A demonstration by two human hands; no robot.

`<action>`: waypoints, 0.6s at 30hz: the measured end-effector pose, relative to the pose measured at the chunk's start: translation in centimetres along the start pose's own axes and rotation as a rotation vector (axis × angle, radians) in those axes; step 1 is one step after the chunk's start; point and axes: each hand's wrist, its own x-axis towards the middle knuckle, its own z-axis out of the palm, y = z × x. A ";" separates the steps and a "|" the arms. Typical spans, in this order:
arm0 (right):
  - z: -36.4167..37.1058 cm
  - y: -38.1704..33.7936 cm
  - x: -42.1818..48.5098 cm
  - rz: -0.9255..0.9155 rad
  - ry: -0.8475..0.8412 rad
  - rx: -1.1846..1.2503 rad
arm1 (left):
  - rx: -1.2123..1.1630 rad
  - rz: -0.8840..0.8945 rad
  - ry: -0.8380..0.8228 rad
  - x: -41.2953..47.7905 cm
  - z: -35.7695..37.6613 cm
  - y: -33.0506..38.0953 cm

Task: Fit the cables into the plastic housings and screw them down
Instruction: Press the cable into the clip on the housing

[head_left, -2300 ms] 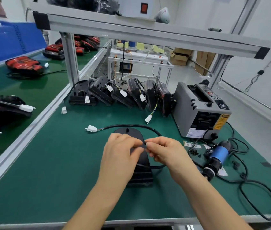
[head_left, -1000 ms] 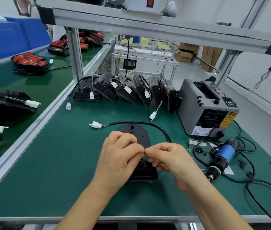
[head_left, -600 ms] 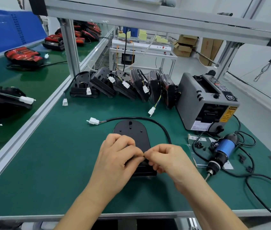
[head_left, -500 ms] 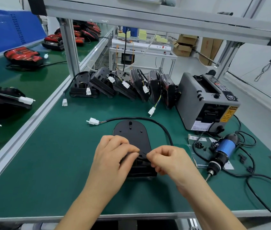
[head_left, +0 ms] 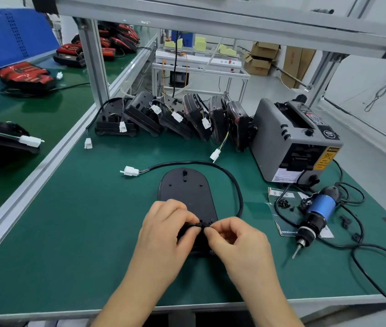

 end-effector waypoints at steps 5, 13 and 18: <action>-0.1 0.1 0.1 -0.198 0.057 -0.196 | -0.029 0.019 0.006 -0.2 0.3 -0.3; -0.2 0.6 0.2 -0.445 0.184 -0.297 | -0.077 0.031 0.033 -0.5 0.6 -0.7; 0.6 1.2 0.0 -0.474 0.231 -0.206 | -0.100 0.025 0.052 -0.5 0.7 -0.7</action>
